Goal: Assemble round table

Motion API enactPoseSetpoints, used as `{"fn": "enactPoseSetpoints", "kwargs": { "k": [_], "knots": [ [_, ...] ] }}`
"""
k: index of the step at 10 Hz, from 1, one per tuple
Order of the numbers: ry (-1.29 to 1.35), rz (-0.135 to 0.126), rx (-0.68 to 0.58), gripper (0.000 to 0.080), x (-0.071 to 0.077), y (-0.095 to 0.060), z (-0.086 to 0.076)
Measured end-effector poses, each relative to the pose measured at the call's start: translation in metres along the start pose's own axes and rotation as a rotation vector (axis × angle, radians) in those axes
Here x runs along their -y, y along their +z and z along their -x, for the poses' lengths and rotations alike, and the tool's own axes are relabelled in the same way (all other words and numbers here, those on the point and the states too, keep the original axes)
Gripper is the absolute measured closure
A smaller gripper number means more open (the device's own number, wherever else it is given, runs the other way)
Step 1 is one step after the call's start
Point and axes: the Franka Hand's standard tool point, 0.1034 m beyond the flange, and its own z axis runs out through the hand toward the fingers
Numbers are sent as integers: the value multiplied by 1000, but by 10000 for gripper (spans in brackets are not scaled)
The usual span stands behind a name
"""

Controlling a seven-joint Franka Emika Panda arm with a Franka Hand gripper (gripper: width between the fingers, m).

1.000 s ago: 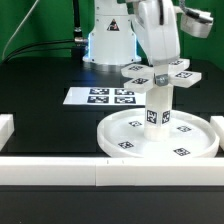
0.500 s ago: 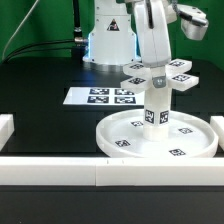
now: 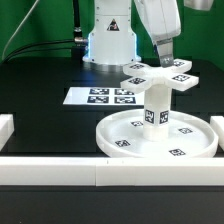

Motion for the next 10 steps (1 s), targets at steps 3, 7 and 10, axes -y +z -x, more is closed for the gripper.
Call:
{"fn": "enactPoseSetpoints", "kwargs": {
  "k": [3,7,10],
  "knots": [
    [-442,33,-15,151,4,6,6],
    [-796,38,-2,151,7,8,10],
    [-996,40,1,151,7,8,10]
  ]
}}
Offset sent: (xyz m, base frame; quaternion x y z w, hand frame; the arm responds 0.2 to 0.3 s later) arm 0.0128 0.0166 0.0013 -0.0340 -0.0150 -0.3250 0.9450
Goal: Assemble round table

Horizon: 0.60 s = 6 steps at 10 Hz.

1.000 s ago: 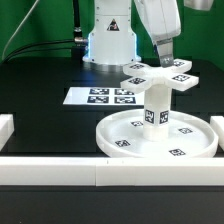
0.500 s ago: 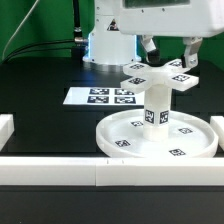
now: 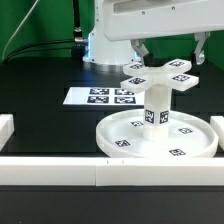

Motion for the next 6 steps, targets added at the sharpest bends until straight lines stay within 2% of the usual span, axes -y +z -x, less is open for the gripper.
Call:
{"fn": "enactPoseSetpoints", "kwargs": {
  "k": [2,6],
  "knots": [
    [-303,42,-8,151,-1,1,0],
    [-629,52,7,151,3,1,-2]
  ]
}}
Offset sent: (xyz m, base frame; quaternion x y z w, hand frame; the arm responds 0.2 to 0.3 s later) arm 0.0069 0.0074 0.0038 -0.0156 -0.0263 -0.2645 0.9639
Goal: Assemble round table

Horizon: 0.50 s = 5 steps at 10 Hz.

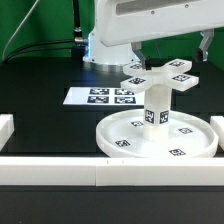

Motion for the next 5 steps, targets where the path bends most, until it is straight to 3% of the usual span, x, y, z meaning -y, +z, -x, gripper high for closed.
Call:
{"fn": "enactPoseSetpoints", "kwargs": {
  "k": [5],
  "knots": [
    [-414,17,11,151,-5,4,1]
  ]
}}
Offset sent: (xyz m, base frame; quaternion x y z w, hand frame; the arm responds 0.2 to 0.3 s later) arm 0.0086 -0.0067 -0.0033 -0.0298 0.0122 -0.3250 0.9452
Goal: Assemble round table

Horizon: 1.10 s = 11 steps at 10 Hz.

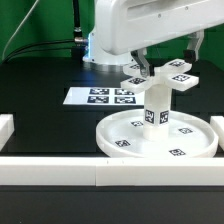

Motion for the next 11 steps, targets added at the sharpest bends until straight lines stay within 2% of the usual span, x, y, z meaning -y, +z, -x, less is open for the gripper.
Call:
{"fn": "enactPoseSetpoints", "kwargs": {
  "k": [2,7,11],
  "knots": [
    [-218,6,12,151,1,1,1],
    [-499,10,20,151,-4,0,3],
    [-802,12,47,151,-10,2,14]
  ]
}}
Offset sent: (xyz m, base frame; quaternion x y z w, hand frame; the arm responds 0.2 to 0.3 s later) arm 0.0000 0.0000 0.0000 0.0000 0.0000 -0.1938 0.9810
